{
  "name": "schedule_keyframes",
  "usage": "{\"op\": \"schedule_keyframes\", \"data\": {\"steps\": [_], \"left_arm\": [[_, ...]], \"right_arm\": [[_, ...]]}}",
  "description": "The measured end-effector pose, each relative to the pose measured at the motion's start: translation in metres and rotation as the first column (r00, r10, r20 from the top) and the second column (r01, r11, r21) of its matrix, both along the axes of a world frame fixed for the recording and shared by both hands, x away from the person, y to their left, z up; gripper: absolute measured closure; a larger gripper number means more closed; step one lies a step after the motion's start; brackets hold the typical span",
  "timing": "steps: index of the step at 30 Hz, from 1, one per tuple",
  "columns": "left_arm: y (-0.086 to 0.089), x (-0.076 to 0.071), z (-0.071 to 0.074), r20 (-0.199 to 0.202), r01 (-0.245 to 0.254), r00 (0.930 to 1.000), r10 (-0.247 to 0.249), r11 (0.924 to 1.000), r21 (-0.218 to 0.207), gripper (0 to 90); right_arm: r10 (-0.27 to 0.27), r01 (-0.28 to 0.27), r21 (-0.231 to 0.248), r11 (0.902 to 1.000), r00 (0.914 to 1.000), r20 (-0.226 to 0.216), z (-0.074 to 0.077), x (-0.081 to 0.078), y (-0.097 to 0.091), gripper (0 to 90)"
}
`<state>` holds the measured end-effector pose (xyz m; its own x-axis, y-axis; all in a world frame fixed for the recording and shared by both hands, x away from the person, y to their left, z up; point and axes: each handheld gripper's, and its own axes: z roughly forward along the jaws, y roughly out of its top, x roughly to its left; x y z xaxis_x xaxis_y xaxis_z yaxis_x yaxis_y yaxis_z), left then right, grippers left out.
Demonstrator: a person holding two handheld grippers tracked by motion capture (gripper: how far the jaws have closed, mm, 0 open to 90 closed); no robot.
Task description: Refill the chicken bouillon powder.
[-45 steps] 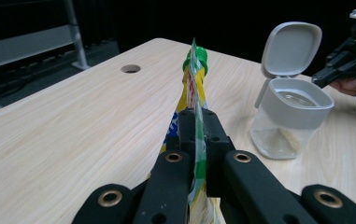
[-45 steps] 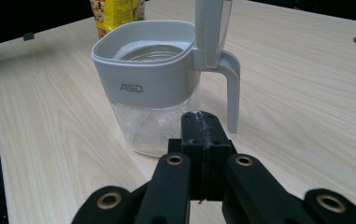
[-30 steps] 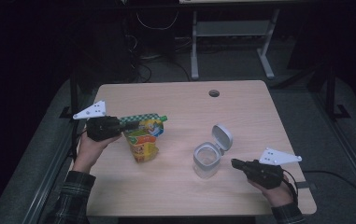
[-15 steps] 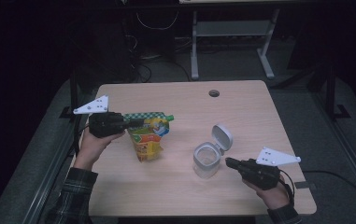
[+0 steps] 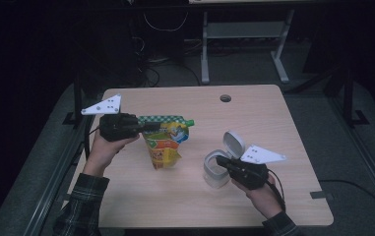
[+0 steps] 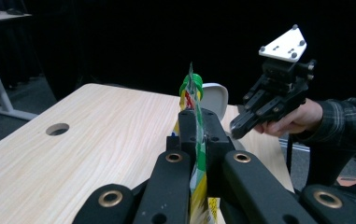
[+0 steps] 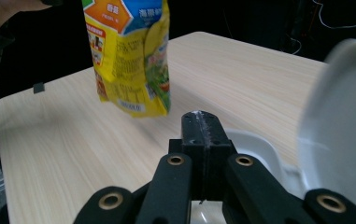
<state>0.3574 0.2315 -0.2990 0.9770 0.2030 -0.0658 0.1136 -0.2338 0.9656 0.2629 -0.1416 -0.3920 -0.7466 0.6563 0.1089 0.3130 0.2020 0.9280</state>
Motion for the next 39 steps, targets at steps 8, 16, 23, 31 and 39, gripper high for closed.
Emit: {"op": "schedule_keyframes", "data": {"steps": [8, 16, 23, 31, 39], "left_arm": [[-0.003, -0.006, 0.008, 0.006, 0.034, 0.9994, -0.033, 0.9993, -0.016, 90.0], [-0.007, -0.009, 0.017, 0.012, 0.065, 0.9978, -0.065, 0.9978, -0.013, 90.0], [-0.009, -0.013, 0.029, 0.022, 0.087, 0.9960, -0.086, 0.9960, -0.023, 90.0], [-0.012, -0.021, 0.036, 0.034, 0.115, 0.9929, -0.114, 0.9932, -0.020, 90.0], [-0.013, -0.020, 0.037, 0.033, 0.119, 0.9925, -0.118, 0.9925, -0.029, 90.0]], "right_arm": [[0.039, -0.039, -0.015, 0.9991, 0.9992, 0.004, 0.004, 0.012, 0.036, 89.8], [0.073, -0.072, -0.019, 0.9972, 0.9972, 0.020, 0.009, 0.019, 0.059, 89.9], [0.072, -0.071, -0.028, 0.9971, 0.9971, 0.024, 0.009, 0.023, 0.078, 89.9], [0.039, -0.039, -0.013, 0.9992, 0.9985, 0.038, 0.008, 0.026, 0.090, 89.9], [0.032, -0.033, 0.012, 0.9994, 0.9988, 0.038, 0.003, 0.028, 0.099, 89.9]]}}
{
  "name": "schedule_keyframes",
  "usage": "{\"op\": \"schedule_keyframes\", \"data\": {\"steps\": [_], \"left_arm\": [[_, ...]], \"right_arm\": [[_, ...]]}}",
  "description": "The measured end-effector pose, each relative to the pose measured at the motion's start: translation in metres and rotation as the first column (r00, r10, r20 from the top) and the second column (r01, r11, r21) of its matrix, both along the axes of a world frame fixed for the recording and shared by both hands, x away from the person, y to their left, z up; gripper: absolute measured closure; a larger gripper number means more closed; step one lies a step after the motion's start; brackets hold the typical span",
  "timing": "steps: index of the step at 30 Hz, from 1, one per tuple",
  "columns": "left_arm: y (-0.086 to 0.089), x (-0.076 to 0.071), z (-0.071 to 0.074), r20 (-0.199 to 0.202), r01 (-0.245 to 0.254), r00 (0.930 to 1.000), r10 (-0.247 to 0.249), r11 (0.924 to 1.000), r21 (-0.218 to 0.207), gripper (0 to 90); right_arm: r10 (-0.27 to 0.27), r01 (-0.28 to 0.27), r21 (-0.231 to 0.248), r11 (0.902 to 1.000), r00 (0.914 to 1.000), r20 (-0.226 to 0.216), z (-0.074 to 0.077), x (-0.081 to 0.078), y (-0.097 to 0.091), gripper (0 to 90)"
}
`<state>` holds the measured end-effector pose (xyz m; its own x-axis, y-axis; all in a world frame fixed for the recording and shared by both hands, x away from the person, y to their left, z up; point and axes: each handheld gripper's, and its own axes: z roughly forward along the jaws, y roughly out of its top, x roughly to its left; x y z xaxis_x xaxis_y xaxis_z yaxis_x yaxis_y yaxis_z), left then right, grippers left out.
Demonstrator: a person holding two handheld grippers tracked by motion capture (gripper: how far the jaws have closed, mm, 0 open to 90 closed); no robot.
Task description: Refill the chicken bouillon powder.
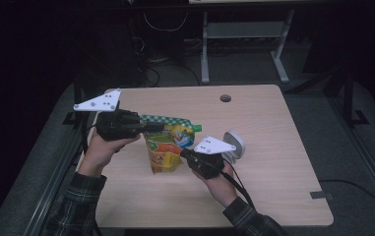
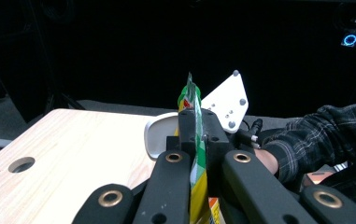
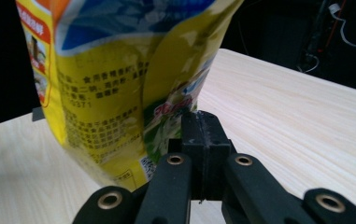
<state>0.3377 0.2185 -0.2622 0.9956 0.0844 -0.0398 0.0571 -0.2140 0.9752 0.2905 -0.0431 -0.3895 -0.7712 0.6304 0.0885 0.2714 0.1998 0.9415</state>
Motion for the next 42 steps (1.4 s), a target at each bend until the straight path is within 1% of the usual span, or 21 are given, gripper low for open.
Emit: {"op": "schedule_keyframes", "data": {"steps": [1, 3, 4, 9, 10, 14, 18, 19, 21, 24, 27, 28, 31, 35, 36, 37, 42], "left_arm": [[0.000, 0.001, 0.000, -0.008, 0.003, 1.0000, -0.003, 1.0000, -0.002, 90.0], [0.000, 0.002, 0.000, -0.010, 0.004, 0.9999, -0.004, 1.0000, 0.001, 90.0], [-0.002, 0.004, -0.001, -0.012, 0.005, 0.9999, -0.005, 1.0000, 0.003, 90.0], [-0.007, 0.006, -0.002, -0.018, 0.013, 0.9998, -0.013, 0.9999, 0.011, 90.0], [-0.010, 0.007, -0.003, -0.027, 0.018, 0.9995, -0.018, 0.9998, 0.007, 90.0], [-0.012, 0.009, -0.003, -0.036, 0.022, 0.9991, -0.022, 0.9998, 0.003, 90.0], [-0.020, 0.012, -0.003, -0.041, 0.030, 0.9987, -0.030, 0.9993, 0.021, 90.0], [-0.022, 0.012, -0.003, -0.043, 0.031, 0.9986, -0.030, 0.9992, 0.026, 90.0], [-0.029, 0.014, -0.003, -0.047, 0.038, 0.9982, -0.036, 0.9984, 0.042, 90.0], [-0.033, 0.015, -0.003, -0.050, 0.044, 0.9979, -0.041, 0.9976, 0.053, 90.0], [-0.042, 0.017, -0.004, -0.059, 0.060, 0.9967, -0.056, 0.9961, 0.065, 90.0], [-0.044, 0.018, -0.004, -0.057, 0.062, 0.9967, -0.058, 0.9950, 0.078, 90.0], [-0.051, 0.021, -0.006, -0.073, 0.079, 0.9947, -0.072, 0.9931, 0.087, 90.0], [-0.060, 0.024, -0.007, -0.091, 0.099, 0.9918, -0.090, 0.9899, 0.102, 90.0], [-0.065, 0.024, -0.008, -0.089, 0.109, 0.9910, -0.099, 0.9877, 0.112, 90.0], [-0.065, 0.024, -0.008, -0.089, 0.109, 0.9910, -0.099, 0.9877, 0.112, 90.0], [-0.078, 0.023, -0.009, -0.097, 0.126, 0.9889, -0.113, 0.9817, 0.143, 90.0]], "right_arm": [[0.011, -0.011, 0.003, 0.9999, 0.9999, 0.003, -0.002, -0.001, 0.002, 89.9], [0.016, -0.016, -0.001, 0.9999, 0.9999, 0.006, -0.004, -0.003, 0.004, 89.9], [0.024, -0.024, -0.006, 0.9997, 0.9996, 0.012, -0.008, -0.004, 0.007, 89.9], [0.033, -0.033, -0.004, 0.9995, 0.9994, 0.009, -0.015, -0.006, 0.014, 89.9], [0.034, -0.034, -0.005, 0.9994, 0.9991, 0.025, -0.017, -0.008, 0.016, 89.9], [0.042, -0.042, 0.004, 0.9991, 0.9983, 0.039, -0.020, -0.010, 0.018, 89.9], [0.047, -0.047, 0.008, 0.9988, 0.9978, 0.048, -0.024, -0.011, 0.022, 89.9], [0.051, -0.052, 0.019, 0.9985, 0.9974, 0.051, -0.026, -0.011, 0.022, 89.9], [0.051, -0.052, 0.020, 0.9985, 0.9971, 0.057, -0.028, -0.010, 0.023, 89.9], [0.053, -0.053, 0.012, 0.9985, 0.9968, 0.060, -0.029, -0.011, 0.023, 89.9], [0.051, -0.052, 0.007, 0.9987, 0.9966, 0.065, -0.031, -0.010, 0.024, 89.9], [0.050, -0.051, 0.004, 0.9987, 0.9967, 0.063, -0.032, -0.010, 0.024, 89.9], [0.053, -0.053, 0.002, 0.9986, 0.9961, 0.071, -0.032, -0.010, 0.026, 89.9], [0.049, -0.049, 0.001, 0.9988, 0.9971, 0.059, -0.034, -0.013, 0.029, 89.8], [0.049, -0.049, 0.000, 0.9988, 0.9964, 0.069, -0.035, -0.013, 0.031, 89.9], [0.049, -0.049, 0.000, 0.9988, 0.9964, 0.069, -0.035, -0.013, 0.031, 89.9], [0.057, -0.057, -0.003, 0.9984, 0.9956, 0.074, -0.037, -0.013, 0.037, 89.9]]}}
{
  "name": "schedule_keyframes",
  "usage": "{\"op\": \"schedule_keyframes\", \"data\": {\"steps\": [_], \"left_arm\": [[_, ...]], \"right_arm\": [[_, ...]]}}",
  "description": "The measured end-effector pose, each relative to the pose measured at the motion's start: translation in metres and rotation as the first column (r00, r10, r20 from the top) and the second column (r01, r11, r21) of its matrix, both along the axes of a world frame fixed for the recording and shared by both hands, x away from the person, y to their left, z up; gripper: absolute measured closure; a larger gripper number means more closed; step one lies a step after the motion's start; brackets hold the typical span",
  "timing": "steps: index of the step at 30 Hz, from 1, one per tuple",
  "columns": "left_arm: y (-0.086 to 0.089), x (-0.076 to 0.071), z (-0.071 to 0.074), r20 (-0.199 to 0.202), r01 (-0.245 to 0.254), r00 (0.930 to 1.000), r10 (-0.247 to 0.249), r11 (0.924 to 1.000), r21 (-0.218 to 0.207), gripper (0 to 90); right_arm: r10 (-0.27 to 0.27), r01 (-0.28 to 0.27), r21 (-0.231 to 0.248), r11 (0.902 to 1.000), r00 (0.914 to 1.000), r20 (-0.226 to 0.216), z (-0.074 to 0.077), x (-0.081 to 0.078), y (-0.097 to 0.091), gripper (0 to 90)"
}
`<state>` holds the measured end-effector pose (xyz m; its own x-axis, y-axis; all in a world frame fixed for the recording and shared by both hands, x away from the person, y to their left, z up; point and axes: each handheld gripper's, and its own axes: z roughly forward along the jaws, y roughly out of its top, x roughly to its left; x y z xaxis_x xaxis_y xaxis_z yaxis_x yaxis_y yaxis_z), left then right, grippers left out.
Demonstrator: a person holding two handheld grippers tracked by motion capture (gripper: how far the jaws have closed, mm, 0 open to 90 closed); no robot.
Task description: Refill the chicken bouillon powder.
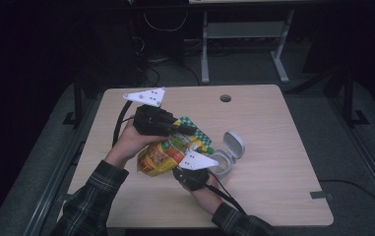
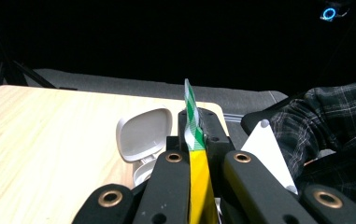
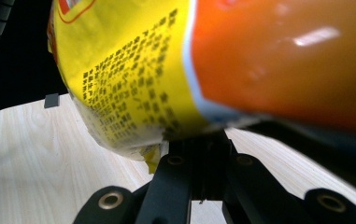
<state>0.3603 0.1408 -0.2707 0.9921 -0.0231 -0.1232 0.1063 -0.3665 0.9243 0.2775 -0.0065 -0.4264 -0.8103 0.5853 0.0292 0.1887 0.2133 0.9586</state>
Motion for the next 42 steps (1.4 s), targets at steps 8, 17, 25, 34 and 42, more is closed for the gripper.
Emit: {"op": "schedule_keyframes", "data": {"steps": [8, 17, 25, 34, 42], "left_arm": [[-0.010, 0.008, -0.002, -0.029, -0.006, 0.9996, 0.006, 0.9999, 0.011, 90.0], [-0.020, 0.013, -0.001, -0.044, -0.009, 0.9989, 0.011, 0.9979, 0.064, 90.0], [-0.031, 0.015, -0.001, -0.061, -0.028, 0.9975, 0.035, 0.9944, 0.102, 90.0], [-0.051, 0.013, -0.005, -0.042, -0.036, 0.9981, 0.045, 0.9810, 0.190, 90.0], [-0.059, 0.019, -0.009, -0.080, -0.019, 0.9961, 0.037, 0.9753, 0.220, 89.9]], "right_arm": [[0.006, -0.007, 0.027, 0.9996, 0.9999, 0.008, -0.003, 0.002, 0.001, 89.9], [0.010, -0.010, 0.070, 0.9975, 0.9999, 0.007, -0.007, 0.001, -0.002, 89.9], [-0.001, 0.001, 0.104, 0.9946, 1.0000, 0.004, -0.010, -0.001, -0.004, 89.9], [-0.013, 0.009, 0.101, 0.9948, 0.9993, 0.036, -0.009, -0.004, -0.005, 89.9], [-0.023, 0.020, 0.106, 0.9942, 0.9992, 0.032, -0.011, -0.003, -0.007, 89.9]]}}
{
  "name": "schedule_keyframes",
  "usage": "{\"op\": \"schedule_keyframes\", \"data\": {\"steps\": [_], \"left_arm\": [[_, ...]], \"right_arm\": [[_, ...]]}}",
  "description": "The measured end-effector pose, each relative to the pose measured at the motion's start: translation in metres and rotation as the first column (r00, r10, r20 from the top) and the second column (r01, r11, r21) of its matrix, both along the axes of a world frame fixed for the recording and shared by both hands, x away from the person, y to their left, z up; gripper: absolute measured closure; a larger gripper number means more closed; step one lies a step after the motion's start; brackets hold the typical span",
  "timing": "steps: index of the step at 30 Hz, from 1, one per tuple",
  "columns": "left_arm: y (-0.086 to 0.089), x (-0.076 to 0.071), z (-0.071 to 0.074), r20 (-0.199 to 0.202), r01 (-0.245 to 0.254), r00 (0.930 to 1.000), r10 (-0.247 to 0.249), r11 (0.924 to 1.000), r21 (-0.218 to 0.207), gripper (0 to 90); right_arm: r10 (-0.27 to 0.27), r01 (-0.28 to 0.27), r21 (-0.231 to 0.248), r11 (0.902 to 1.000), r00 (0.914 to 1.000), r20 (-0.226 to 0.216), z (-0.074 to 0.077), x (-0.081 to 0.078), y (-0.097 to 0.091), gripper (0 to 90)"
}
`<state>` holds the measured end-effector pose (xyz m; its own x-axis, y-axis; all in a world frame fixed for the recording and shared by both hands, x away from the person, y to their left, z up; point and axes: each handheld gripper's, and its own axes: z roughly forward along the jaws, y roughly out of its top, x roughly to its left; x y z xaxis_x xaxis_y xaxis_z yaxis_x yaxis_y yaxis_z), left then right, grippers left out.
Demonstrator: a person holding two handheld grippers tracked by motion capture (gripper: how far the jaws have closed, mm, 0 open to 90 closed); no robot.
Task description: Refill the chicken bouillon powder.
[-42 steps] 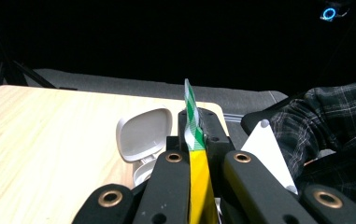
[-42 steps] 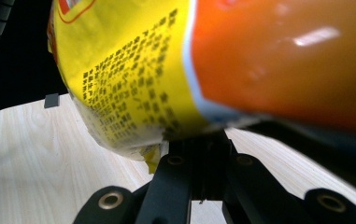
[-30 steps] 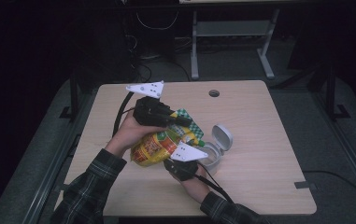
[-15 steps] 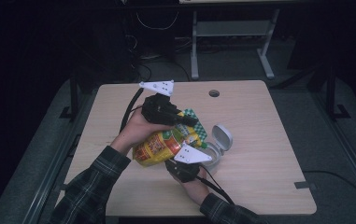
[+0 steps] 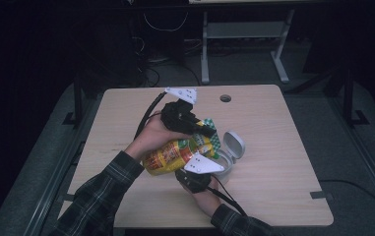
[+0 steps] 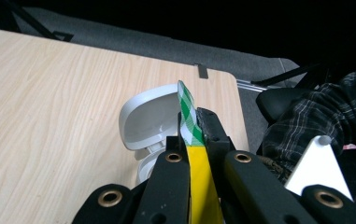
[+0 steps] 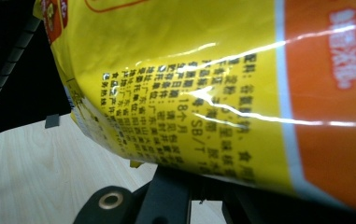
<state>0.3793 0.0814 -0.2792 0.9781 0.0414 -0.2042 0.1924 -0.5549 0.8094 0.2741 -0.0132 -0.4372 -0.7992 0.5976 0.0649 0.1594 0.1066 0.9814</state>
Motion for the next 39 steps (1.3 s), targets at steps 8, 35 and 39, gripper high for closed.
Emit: {"op": "schedule_keyframes", "data": {"steps": [8, 35, 39], "left_arm": [[-0.008, 0.005, -0.003, -0.021, 0.007, 0.9998, -0.007, 0.9995, 0.029, 89.9], [-0.037, 0.012, -0.009, -0.035, 0.011, 0.9994, -0.004, 0.9824, 0.187, 89.8], [-0.039, 0.013, -0.010, -0.042, 0.005, 0.9991, 0.003, 0.9803, 0.197, 89.8]], "right_arm": [[-0.003, 0.003, 0.011, 0.9999, 1.0000, -0.009, -0.003, 0.001, -0.004, 89.9], [0.007, -0.005, 0.054, 0.9985, 0.9990, -0.044, -0.004, 0.002, -0.007, 90.0], [0.007, -0.005, 0.055, 0.9985, 0.9990, -0.044, -0.004, 0.002, -0.007, 89.9]]}}
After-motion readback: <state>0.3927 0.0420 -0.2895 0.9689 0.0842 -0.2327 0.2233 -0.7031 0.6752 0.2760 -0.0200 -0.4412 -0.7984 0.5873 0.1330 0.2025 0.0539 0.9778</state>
